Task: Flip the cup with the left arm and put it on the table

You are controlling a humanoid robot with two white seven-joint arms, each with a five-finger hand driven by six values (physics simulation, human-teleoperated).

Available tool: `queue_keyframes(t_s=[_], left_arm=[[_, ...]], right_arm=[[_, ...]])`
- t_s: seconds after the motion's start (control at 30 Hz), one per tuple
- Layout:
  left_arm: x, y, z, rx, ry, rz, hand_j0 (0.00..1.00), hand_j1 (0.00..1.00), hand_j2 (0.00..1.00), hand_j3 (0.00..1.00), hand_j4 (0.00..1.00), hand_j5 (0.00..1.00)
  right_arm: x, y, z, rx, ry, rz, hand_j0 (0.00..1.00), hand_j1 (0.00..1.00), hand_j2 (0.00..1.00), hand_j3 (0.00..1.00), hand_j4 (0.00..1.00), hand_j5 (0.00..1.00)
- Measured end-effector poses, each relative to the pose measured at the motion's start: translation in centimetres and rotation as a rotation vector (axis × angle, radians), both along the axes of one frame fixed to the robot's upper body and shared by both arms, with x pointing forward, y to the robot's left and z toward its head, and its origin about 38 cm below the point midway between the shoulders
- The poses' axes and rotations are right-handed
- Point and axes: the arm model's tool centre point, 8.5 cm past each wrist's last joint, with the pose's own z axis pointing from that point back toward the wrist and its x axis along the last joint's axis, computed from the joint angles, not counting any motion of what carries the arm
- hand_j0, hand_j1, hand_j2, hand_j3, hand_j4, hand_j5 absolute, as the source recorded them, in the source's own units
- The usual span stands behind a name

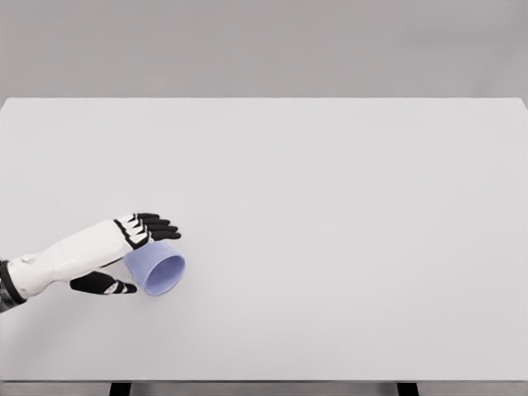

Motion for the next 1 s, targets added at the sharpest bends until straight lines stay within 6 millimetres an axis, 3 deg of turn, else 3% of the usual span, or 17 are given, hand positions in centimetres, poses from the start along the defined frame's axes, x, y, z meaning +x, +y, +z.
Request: queue_keyframes(t_s=[1.0], left_arm=[[0.06, -0.56, -0.9, 0.048, -0.019, -0.018, 0.98, 0.98, 0.98, 0.98, 0.98, 0.98]], right_arm=[[0.0, 0.0, 0.0, 0.0, 0.0, 0.0, 1.0, 1.0, 1.0, 1.0, 1.0, 1.0]])
